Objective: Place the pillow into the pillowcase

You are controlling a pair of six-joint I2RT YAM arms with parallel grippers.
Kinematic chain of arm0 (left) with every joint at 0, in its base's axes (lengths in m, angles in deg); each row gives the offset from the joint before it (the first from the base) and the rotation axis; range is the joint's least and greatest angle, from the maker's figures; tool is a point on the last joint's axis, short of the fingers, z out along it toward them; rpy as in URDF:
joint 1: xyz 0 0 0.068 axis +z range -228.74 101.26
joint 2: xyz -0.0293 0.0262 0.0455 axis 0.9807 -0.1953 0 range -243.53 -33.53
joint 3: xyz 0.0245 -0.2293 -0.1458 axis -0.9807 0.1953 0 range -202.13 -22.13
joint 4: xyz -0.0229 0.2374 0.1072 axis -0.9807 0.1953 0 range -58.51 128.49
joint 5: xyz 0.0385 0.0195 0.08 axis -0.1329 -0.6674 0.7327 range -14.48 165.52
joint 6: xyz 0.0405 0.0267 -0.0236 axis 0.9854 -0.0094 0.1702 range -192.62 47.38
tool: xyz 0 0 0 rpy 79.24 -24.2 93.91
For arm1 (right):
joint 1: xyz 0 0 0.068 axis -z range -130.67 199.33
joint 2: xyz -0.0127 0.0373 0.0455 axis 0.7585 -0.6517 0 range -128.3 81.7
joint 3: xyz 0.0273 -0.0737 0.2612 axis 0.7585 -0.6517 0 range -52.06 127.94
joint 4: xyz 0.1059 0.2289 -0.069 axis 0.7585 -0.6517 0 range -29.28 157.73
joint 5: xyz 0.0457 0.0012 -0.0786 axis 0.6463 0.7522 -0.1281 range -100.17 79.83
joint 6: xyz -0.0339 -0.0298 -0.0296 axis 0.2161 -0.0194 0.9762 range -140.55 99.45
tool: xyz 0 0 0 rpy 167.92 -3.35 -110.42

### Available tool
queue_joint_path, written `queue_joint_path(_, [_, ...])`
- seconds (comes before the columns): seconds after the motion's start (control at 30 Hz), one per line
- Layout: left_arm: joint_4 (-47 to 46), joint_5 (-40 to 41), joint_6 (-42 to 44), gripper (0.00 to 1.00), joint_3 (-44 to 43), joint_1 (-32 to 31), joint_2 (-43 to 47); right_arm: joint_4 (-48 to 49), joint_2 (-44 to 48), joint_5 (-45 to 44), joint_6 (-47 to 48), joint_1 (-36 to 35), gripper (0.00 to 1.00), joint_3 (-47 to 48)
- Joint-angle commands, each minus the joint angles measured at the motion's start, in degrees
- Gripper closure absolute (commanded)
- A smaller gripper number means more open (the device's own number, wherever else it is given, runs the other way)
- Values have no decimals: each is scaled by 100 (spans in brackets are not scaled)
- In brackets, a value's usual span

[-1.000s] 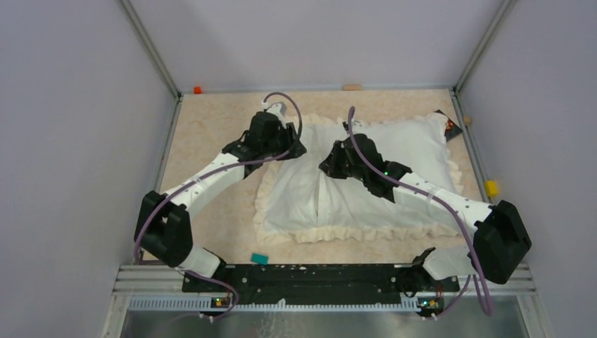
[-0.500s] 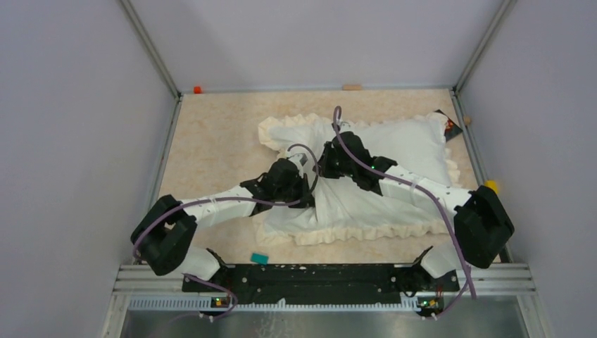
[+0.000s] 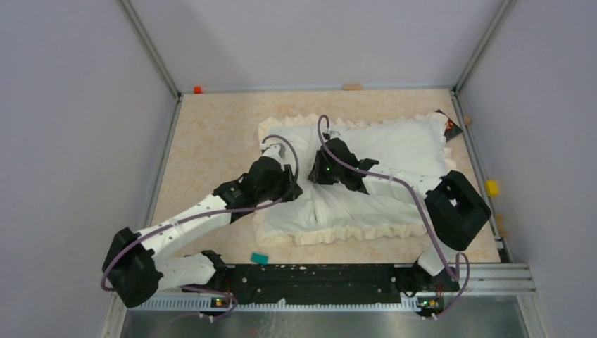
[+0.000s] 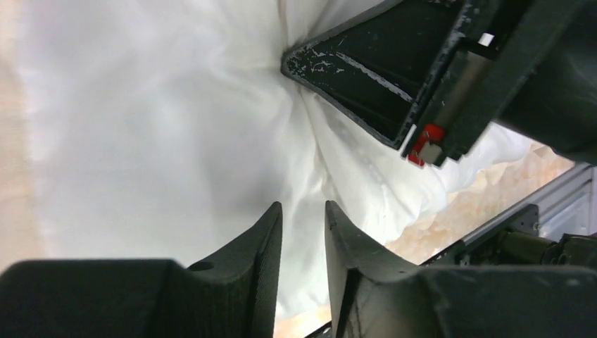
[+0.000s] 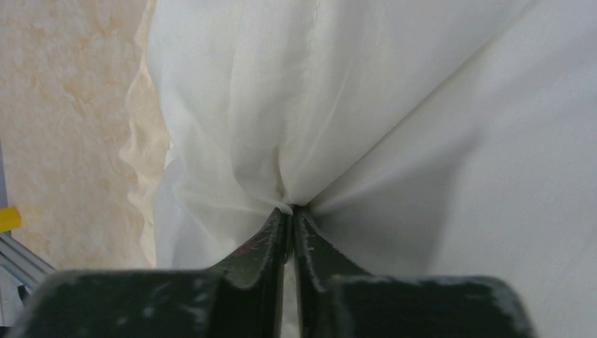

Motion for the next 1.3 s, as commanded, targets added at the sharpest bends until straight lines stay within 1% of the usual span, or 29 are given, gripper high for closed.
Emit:
queue_joint_path(0.0, [746,814,327,59,-234,19,849,-105,144,86,115,-102,72,382])
queue_joint_path(0.03, [764,898,383,55,-241,23,1003,-198,209,63,143,-100,62,454])
queue_joint_path(0.07, [783,1000,443,51,-246,24,1132,-315,289,31,181,-96,58,547])
queue_joint_path(0.23, [942,1234,745,37,-475,33,1502,-736,736,-71,351,-136,53,917])
queue_joint_path(0.33, [1062,1307,874,33,-694,54,1492,-1011,939,-430,593,-133,48,1188])
queue_joint_path(0.4, [1051,1283,902,29,-769,94,1469,-1201,839,-634,823,-39,44,1436])
queue_joint_path(0.5, [1031,1132,922,24,-899,153,1423,-1483,501,-607,1046,160,41,1888])
queue_joint_path(0.57, [1054,1094,955,18,-982,155,1393,-1546,358,-653,1168,212,40,2032])
queue_joint_path(0.63, [1065,1071,1025,9,-1081,162,1399,-1632,295,-605,1219,262,37,2171])
queue_joint_path(0.7, [1100,1077,1095,1,-1208,165,1401,-1663,368,-619,1278,265,29,2232])
queue_joint_path(0.83, [1251,1153,1227,1,-1536,178,1316,-1745,740,-683,1328,265,22,2257])
queue_joint_path(0.87, [1292,1163,1251,1,-1626,182,1280,-1771,839,-681,1326,265,18,2253])
queue_joint_path(0.93, [1425,1179,1289,1,-1817,181,1175,-1808,1056,-682,1296,265,15,2218])
queue_joint_path(1.27, [1488,1372,1360,1,-2165,182,1126,-2013,2235,-947,1204,265,12,1722])
